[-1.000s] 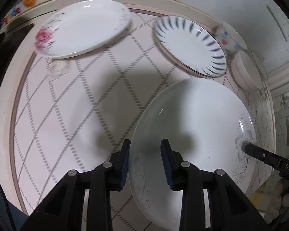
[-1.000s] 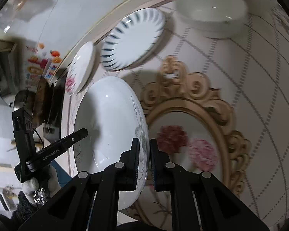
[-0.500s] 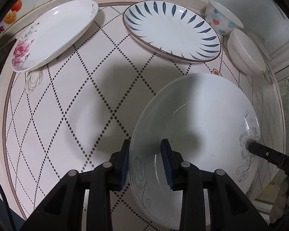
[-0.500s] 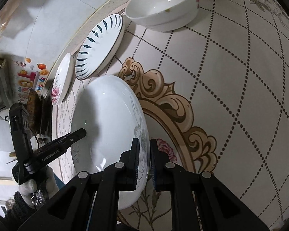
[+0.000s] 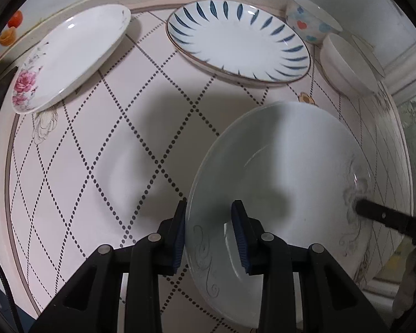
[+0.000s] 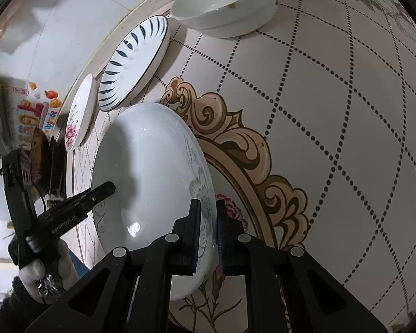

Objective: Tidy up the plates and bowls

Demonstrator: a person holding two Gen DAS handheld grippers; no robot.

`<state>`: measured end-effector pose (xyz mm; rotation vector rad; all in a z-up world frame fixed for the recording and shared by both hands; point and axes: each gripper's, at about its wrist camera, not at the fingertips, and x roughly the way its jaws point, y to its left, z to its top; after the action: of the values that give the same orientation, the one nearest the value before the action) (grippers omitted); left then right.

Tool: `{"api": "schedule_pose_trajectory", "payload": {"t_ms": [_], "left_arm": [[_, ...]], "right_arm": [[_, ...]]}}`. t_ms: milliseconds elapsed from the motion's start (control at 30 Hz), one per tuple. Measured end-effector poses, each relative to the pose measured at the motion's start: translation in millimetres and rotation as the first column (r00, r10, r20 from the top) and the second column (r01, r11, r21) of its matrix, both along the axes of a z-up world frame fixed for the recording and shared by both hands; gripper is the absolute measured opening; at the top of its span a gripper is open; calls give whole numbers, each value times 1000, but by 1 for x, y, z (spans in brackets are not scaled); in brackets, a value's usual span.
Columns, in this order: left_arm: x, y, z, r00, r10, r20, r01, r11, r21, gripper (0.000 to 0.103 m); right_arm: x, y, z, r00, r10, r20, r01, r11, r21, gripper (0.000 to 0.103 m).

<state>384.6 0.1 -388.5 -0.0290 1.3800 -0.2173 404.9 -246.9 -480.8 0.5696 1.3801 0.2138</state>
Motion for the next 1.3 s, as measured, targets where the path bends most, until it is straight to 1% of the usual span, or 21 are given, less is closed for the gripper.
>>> {"api": "schedule_pose_trajectory", "payload": {"t_ms": [67, 133, 200, 267, 333, 367, 400, 433, 467, 533, 633, 733, 867, 1000, 1067, 1100, 1133, 1167, 1200, 1233, 1300], "left_arm": [[-1, 6, 9, 1000, 6, 2, -6, 1000, -21, 29], [-2, 21, 34, 999, 14, 38, -12, 998, -55, 29], [0, 41, 62, 996, 34, 83, -26, 995, -95, 30], [5, 60, 83, 992, 56, 113, -42, 991, -128, 36], [17, 94, 104, 982, 106, 154, -81, 983, -162, 52], [25, 109, 111, 976, 137, 171, -108, 979, -170, 55], [34, 126, 115, 968, 168, 185, -135, 975, -177, 60], [43, 141, 115, 962, 193, 194, -159, 971, -180, 62], [54, 157, 114, 955, 221, 199, -189, 967, -170, 62], [75, 190, 104, 938, 287, 192, -259, 953, -160, 62], [107, 227, 82, 919, 364, 151, -340, 926, -167, 61], [131, 252, 58, 908, 402, 117, -384, 911, -147, 61], [151, 267, 29, 912, 404, 76, -394, 912, -118, 61], [161, 269, 6, 921, 388, 40, -383, 919, -97, 61], [161, 271, 0, 922, 385, 34, -380, 919, -105, 48], [162, 273, -3, 922, 387, 29, -381, 918, -110, 34], [162, 274, -6, 922, 387, 24, -382, 917, -117, 26], [162, 275, -7, 920, 391, 23, -385, 915, -121, 25], [161, 277, -7, 918, 396, 29, -390, 913, -118, 21], [161, 278, -8, 916, 400, 31, -394, 912, -117, 18], [160, 283, -8, 913, 407, 30, -400, 908, -127, 18]], "right_arm": [[-2, -5, 3, 999, -47, -20, 47, 999, 10, 12], [-6, -10, 15, 994, -103, -20, 103, 995, -2, 13], [-12, -13, 36, 988, -157, 5, 157, 988, -2, 14], [-13, -5, 62, 980, -196, 35, 197, 980, 1, 19], [-5, 13, 84, 977, -203, 67, 202, 979, 20, 37], [0, 23, 91, 977, -200, 79, 198, 980, 32, 42], [8, 37, 98, 977, -192, 88, 189, 981, 46, 54], [19, 52, 103, 979, -179, 95, 173, 982, 70, 59], [36, 75, 106, 983, -152, 104, 140, 984, 108, 59], [64, 112, 107, 989, -98, 113, 83, 988, 132, 59], [108, 164, 101, 990, -36, 134, 20, 993, 117, 59], [163, 212, 85, 993, 24, 117, -38, 992, 119, 59], [222, 248, 57, 994, 78, 78, -83, 995, 58, 59], [261, 263, 31, 995, 92, 38, -93, 996, 6, 59], [273, 265, 19, 996, 83, 19, -83, 997, 0, 58], [277, 267, 15, 996, 83, 12, -83, 996, 10, 52], [280, 268, 10, 996, 86, 2, -86, 996, 20, 41], [282, 268, 5, 995, 95, -9, -94, 995, 23, 35], [284, 270, 1, 995, 100, -11, -99, 995, 26, 25], [286, 274, -2, 994, 105, -6, -105, 994, 26, 17], [288, 278, -5, 993, 113, 14, -113, 994, -3, 13]]}}
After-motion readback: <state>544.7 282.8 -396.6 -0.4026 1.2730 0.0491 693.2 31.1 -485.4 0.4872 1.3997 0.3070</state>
